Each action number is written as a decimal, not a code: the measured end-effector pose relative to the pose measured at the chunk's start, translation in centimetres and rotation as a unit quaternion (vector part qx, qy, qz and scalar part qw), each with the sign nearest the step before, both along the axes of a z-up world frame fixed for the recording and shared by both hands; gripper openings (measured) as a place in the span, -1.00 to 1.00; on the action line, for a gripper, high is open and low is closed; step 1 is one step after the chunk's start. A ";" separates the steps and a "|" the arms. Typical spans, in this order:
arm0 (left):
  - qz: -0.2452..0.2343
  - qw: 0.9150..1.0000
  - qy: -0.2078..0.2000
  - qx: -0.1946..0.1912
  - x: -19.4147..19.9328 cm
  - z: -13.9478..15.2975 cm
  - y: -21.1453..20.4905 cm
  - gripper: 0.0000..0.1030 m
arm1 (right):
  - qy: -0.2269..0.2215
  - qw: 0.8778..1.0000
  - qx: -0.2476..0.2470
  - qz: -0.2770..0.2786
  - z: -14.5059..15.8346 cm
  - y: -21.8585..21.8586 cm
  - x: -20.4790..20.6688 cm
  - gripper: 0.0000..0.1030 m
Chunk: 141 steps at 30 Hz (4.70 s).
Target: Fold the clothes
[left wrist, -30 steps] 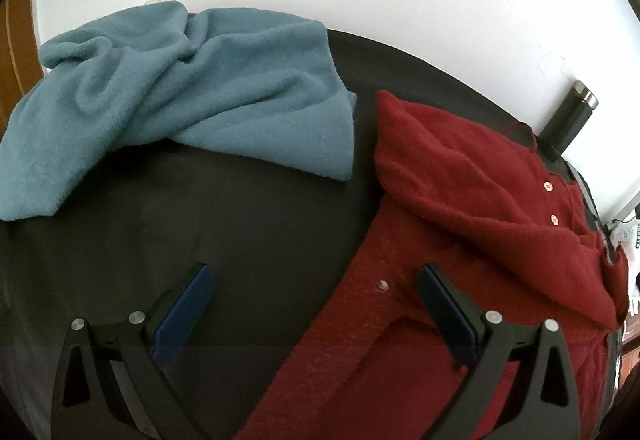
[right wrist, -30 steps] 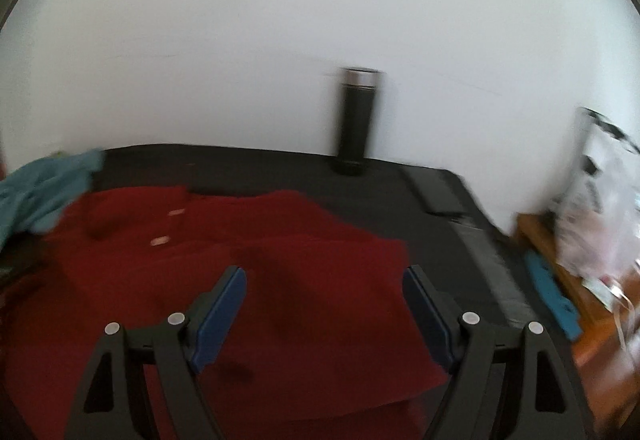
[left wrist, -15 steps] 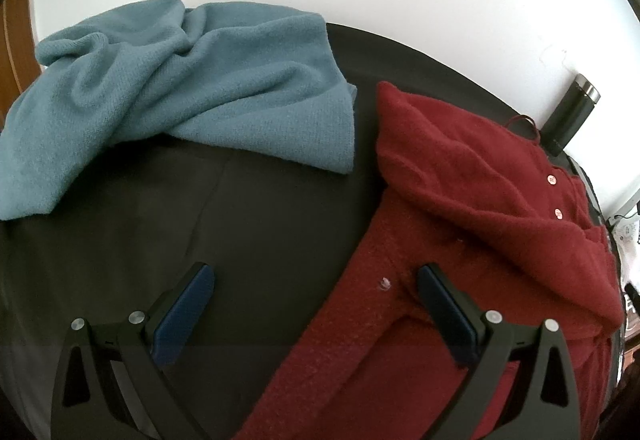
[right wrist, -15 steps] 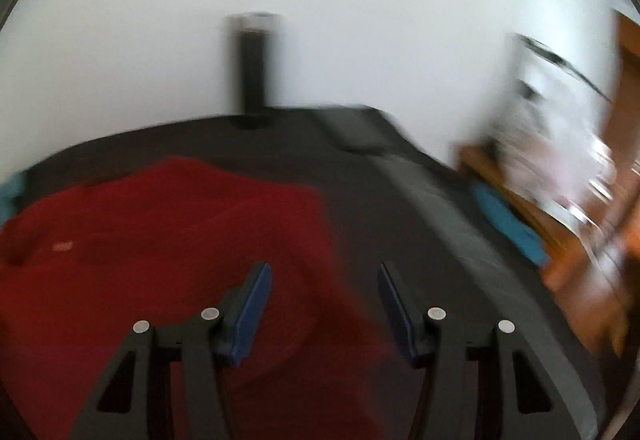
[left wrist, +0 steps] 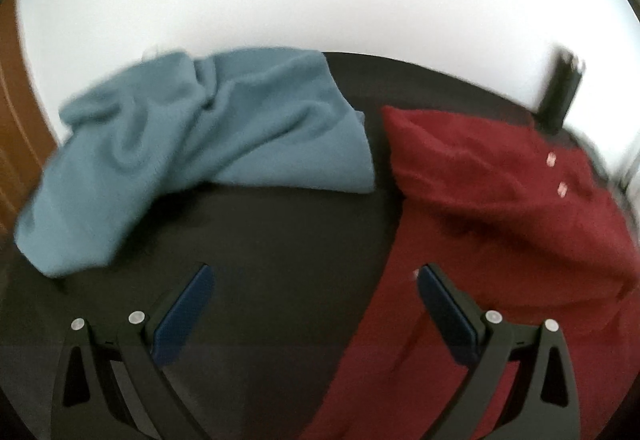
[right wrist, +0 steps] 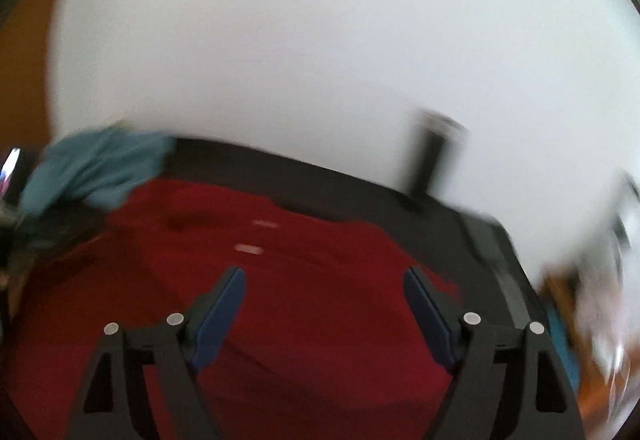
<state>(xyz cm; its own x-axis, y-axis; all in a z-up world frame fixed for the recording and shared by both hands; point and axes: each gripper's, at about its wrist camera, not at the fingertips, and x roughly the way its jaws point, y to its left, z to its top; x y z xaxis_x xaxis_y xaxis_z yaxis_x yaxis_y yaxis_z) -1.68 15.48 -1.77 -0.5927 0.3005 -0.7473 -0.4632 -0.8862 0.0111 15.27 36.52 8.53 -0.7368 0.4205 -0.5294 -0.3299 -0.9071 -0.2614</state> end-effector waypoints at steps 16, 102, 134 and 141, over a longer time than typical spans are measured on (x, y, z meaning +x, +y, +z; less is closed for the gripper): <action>-0.013 0.998 -0.065 0.023 -1.4 -2.2 -1.0 0.98 | -0.236 0.936 0.119 0.232 -9.2 -10.2 -21.9 0.61; -0.036 0.983 0.080 -0.161 -0.8 -1.2 5.2 0.98 | 0.035 0.948 -0.245 -0.200 -6.9 13.6 6.8 0.82; 0.057 0.995 0.049 -0.069 -4.0 0.3 -5.7 -1.00 | 0.009 0.974 -0.175 -0.141 -7.8 14.0 2.0 -0.12; -0.028 0.998 0.047 -0.030 -2.8 2.4 -0.6 -0.01 | 0.008 0.971 -0.152 -0.186 -7.7 14.2 2.6 0.62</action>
<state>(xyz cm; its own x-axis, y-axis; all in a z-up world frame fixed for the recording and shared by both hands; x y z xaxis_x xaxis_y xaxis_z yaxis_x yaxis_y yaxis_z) -4.53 14.84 0.58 -0.6450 0.2908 -0.7067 -0.5059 -0.8556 0.1097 17.91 50.70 0.83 -0.5733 0.4848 -0.6605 -0.6506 -0.7594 0.0074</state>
